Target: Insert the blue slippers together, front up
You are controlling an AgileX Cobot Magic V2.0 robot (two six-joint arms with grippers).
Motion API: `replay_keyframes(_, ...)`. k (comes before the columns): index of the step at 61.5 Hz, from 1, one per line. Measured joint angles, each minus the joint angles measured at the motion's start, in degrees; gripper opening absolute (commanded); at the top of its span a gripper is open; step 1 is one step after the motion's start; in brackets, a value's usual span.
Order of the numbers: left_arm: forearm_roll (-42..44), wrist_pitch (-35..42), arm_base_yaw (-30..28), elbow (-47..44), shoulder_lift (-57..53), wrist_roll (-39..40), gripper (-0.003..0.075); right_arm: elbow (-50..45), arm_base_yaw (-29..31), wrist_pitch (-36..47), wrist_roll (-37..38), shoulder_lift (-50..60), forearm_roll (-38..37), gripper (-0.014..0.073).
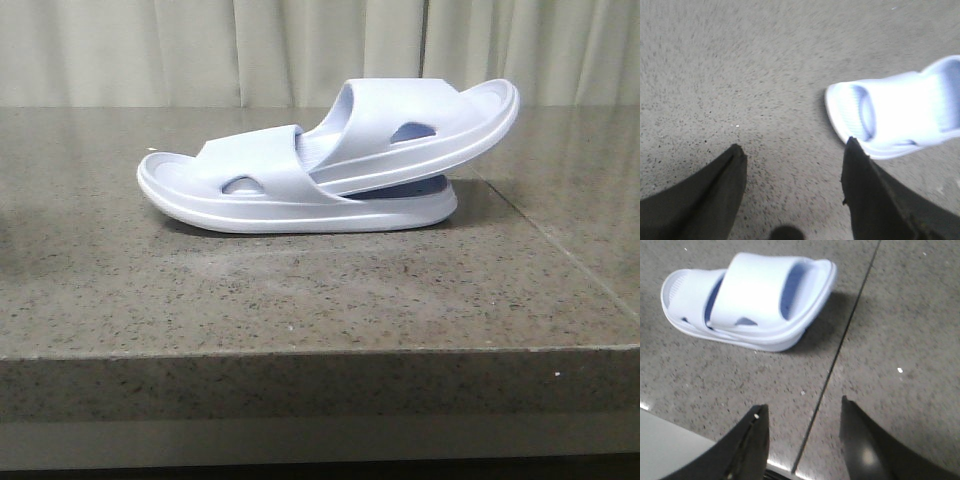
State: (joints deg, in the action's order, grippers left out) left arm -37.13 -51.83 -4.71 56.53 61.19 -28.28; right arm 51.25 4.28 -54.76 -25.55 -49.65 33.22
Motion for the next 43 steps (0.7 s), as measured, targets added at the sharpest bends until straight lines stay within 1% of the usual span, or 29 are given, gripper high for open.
replay_keyframes(3,2.0,-0.9,0.0,0.0,-3.6,1.6,0.0420,0.0,-0.1,-2.0,3.0,2.7,-3.6,0.0364)
replay_keyframes(7,6.9,-2.1,0.0,0.0,-8.4,5.3,0.0420,0.0,-0.1,-4.7,7.2,6.0,-8.6,0.0364)
replay_keyframes(16,20.6,-5.5,0.3,-0.2,-16.3,15.4,0.0420,0.0,-0.1,-9.0,13.3,11.9,-16.1,0.0364)
replay_keyframes(20,27.5,-6.1,2.1,-1.2,-19.5,19.6,0.0420,0.0,-0.2,-11.6,15.9,14.1,-19.4,0.0364)
replay_keyframes(26,33.6,-7.1,6.8,-3.4,-22.1,23.7,0.0420,0.0,-0.7,-13.8,17.2,16.0,-21.6,0.0364)
replay_keyframes(34,42.7,-9.0,13.8,-7.0,-25.2,29.6,0.0420,0.0,-3.4,-15.1,17.9,18.3,-23.0,0.0364)
replay_keyframes(38,45.7,-9.5,15.3,-8.8,-26.7,32.3,0.0420,0.0,-4.1,-15.1,17.9,19.7,-23.5,0.0364)
replay_keyframes(43,47.3,-8.9,15.9,-11.2,-28.7,35.6,0.0420,-0.1,-4.2,-15.2,17.9,21.5,-23.6,0.0364)
